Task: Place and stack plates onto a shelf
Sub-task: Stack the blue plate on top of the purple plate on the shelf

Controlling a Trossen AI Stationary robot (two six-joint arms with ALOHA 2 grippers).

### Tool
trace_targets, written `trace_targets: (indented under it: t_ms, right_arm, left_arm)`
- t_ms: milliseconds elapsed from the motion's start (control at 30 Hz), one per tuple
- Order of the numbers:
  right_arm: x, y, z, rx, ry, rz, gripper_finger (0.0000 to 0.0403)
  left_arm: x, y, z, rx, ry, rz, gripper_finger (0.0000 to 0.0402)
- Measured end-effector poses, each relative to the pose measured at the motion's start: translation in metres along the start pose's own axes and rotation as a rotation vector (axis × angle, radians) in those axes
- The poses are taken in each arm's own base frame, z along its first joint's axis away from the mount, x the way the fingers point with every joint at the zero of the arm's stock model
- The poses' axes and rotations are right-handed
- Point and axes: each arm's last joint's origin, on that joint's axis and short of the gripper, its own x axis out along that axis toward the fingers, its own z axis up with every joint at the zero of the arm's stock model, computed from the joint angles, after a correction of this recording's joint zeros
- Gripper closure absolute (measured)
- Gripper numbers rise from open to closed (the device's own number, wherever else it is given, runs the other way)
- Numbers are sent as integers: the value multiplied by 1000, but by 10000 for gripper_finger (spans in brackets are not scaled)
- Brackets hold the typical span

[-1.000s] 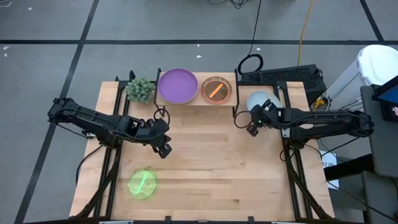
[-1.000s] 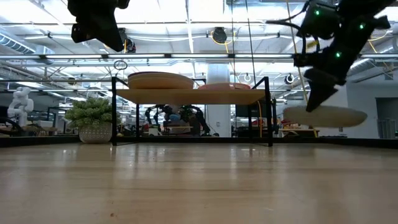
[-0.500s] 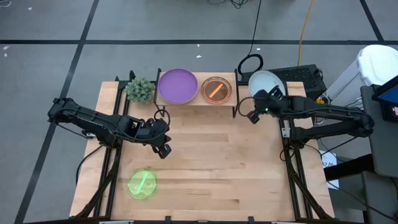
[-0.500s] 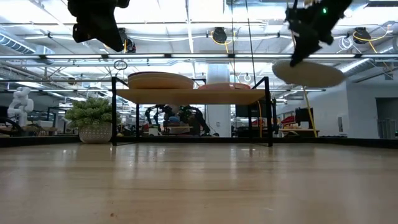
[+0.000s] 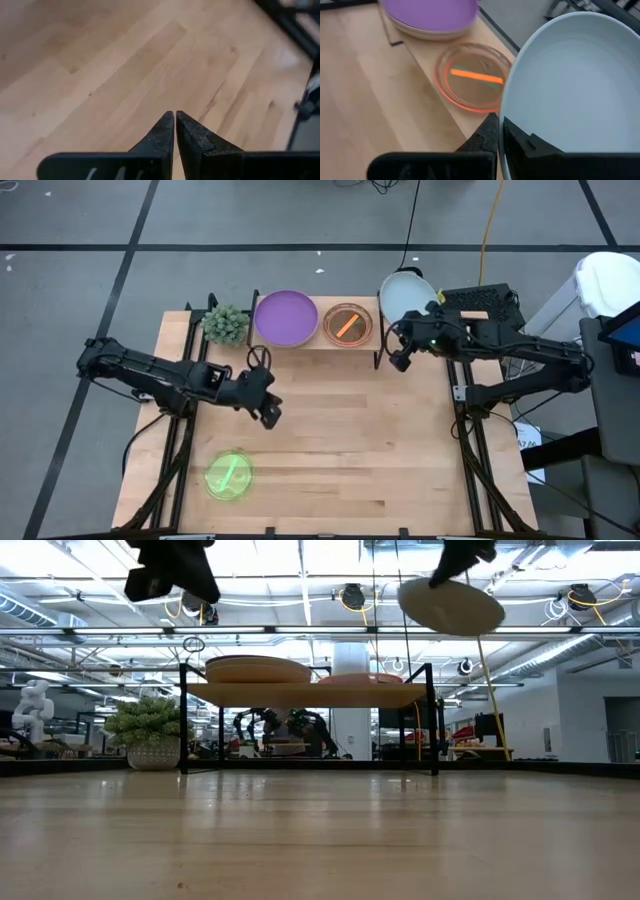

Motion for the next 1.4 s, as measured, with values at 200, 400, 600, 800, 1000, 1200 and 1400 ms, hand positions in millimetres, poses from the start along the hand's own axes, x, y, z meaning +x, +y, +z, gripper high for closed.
trace_targets:
  t_ms: [200,400,600,800,1000,1200,1400]
  right_arm:
    - [1,23,26,-69,-27,52,403]
    - [9,55,40,-151,-29,110,403]
    - [13,90,48,-242,-76,187,403]
    - [14,122,54,-250,-164,298,403]
    - [14,155,48,-290,-193,378,403]
    - [7,164,44,-309,-198,404,403]
    - [8,163,40,-346,-166,400,403]
  left_arm:
    - [-30,-4,33,-116,-93,-88,378]
    - [-70,-1,82,-234,-237,-169,355]
    - [-101,11,120,-250,-391,-174,272]
    - [-108,30,137,-354,-423,-179,220]
    - [-108,38,142,-548,-423,-199,209]
    - [-95,39,142,-552,-267,-255,209]
    - [-66,33,143,-535,-153,-220,209]
